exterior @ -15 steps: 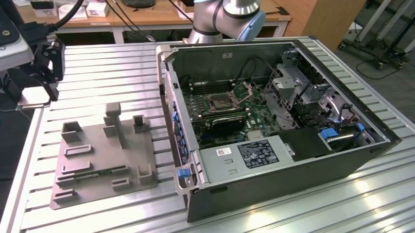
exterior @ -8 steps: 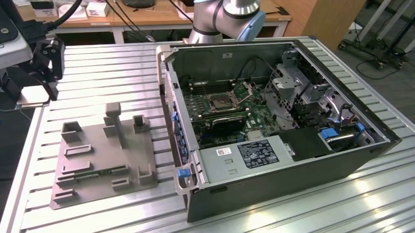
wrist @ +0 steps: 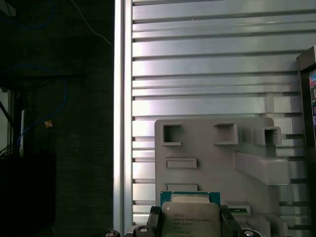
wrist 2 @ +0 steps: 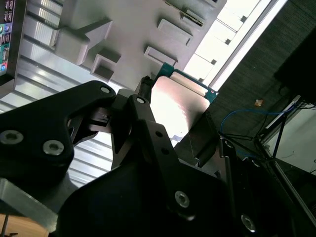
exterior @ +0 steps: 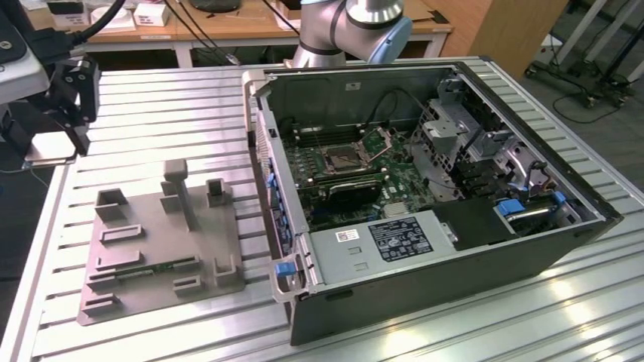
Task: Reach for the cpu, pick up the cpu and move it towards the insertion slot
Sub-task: 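Pick up the cpu and move it towards the insertion slot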
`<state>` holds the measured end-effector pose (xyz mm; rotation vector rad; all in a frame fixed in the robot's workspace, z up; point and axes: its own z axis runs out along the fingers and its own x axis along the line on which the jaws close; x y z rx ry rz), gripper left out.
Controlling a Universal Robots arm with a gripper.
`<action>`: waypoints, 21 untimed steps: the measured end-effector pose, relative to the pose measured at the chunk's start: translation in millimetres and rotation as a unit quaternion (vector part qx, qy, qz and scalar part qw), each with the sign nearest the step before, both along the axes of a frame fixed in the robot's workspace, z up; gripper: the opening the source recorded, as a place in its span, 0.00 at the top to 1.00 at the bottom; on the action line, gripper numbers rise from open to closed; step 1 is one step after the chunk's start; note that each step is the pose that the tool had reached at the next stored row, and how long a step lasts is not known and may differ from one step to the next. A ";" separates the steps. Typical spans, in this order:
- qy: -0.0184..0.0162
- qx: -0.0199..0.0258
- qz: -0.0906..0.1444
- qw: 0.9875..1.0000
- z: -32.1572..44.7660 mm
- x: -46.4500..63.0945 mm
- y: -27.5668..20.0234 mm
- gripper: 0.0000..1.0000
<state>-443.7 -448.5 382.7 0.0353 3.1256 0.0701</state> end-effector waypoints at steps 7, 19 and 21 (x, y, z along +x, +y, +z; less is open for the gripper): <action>0.000 0.000 0.000 1.000 1.1 0.0 0.0 0.46; 0.000 0.000 0.000 1.000 3.5 0.0 0.0 0.46; 0.000 0.000 0.000 1.000 3.9 0.0 0.0 0.46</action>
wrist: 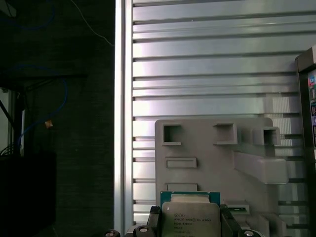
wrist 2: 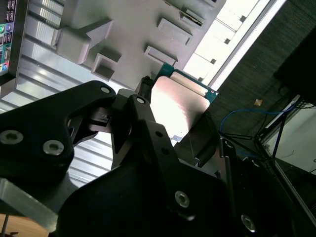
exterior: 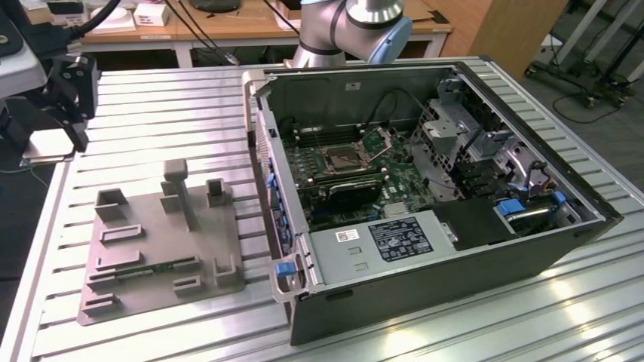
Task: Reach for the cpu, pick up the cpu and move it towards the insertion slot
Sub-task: 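Pick up the cpu and move it towards the insertion slot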
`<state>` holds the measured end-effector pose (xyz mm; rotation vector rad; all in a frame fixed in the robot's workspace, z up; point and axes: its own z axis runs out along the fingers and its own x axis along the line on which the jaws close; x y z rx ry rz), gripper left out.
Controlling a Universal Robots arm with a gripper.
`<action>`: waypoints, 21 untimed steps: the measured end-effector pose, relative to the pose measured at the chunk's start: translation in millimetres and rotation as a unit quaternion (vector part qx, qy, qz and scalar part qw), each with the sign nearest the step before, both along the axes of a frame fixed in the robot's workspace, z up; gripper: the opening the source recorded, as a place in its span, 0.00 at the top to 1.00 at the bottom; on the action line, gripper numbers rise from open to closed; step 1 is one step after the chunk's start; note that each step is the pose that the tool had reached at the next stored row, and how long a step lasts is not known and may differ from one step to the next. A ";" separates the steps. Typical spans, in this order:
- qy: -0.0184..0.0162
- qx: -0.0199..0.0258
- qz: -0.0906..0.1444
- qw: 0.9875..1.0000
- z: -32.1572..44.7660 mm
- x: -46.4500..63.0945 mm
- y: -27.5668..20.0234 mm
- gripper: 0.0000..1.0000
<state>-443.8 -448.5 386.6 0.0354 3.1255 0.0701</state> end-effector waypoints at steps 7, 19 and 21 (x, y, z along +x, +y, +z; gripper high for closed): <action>0.000 0.000 0.000 1.000 1.6 0.0 0.0 0.46; 0.000 0.000 0.000 1.000 4.2 0.0 0.0 0.46; 0.000 0.000 0.000 1.000 4.7 0.0 0.0 0.46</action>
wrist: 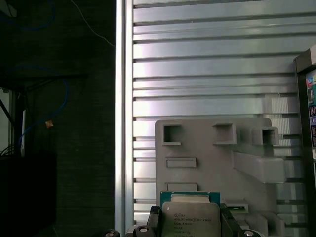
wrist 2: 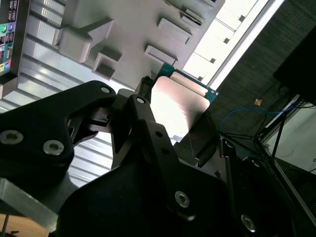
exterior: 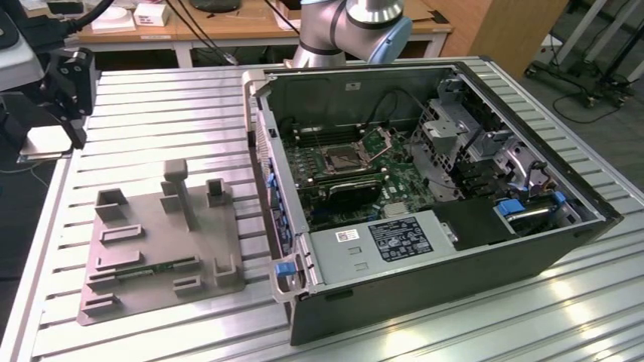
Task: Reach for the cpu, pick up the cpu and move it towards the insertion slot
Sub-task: 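Pick up the cpu and move it towards the insertion slot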
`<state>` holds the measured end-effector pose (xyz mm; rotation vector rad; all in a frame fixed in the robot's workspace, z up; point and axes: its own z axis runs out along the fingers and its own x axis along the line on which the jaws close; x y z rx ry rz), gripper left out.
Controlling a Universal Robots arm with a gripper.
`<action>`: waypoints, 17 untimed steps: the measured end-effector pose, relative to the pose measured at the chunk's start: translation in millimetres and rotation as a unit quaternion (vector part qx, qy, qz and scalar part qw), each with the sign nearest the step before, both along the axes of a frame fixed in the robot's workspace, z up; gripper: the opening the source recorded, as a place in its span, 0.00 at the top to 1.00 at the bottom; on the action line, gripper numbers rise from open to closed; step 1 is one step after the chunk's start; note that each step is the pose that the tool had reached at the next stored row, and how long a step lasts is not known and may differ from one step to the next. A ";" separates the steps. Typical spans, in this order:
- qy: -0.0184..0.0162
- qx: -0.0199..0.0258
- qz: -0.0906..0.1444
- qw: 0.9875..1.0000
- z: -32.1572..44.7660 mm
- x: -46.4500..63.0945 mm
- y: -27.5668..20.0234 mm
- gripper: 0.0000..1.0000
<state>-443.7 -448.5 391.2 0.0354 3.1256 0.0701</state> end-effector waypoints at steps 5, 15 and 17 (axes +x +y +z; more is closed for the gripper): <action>0.000 0.000 0.000 1.000 1.0 0.0 0.0 0.46; 0.000 0.000 0.000 1.000 3.8 0.0 0.0 0.46; 0.000 0.000 0.000 1.000 5.5 0.0 0.0 0.46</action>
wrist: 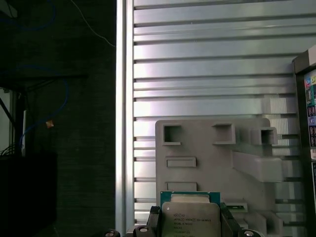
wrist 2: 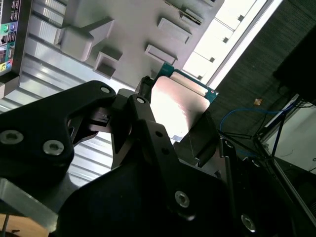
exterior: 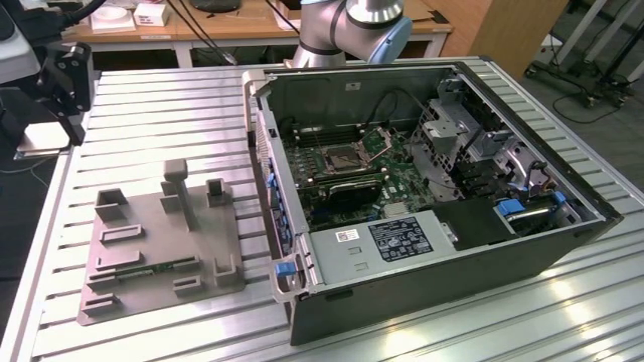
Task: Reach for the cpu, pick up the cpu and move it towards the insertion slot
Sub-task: 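Pick up the cpu and move it towards the insertion slot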
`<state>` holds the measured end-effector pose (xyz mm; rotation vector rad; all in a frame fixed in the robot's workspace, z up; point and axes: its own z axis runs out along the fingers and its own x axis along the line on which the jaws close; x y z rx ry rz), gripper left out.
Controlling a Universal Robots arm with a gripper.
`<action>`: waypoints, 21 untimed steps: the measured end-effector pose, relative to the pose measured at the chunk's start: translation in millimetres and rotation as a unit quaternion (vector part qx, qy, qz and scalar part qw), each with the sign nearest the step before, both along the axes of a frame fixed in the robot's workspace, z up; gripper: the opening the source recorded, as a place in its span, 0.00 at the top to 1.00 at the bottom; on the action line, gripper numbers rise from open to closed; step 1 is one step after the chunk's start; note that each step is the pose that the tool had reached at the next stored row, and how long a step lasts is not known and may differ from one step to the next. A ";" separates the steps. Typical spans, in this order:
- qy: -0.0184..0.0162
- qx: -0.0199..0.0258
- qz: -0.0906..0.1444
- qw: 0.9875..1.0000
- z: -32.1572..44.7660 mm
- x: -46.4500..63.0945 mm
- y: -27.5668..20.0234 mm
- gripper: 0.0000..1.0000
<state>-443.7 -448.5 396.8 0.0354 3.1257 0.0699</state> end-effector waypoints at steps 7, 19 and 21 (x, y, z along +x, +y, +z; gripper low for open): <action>0.000 0.000 0.000 1.000 6.9 0.0 0.0 0.46; 0.000 0.000 0.000 1.000 16.0 0.1 0.0 0.46; 0.000 0.000 0.000 1.000 16.2 0.9 0.0 0.46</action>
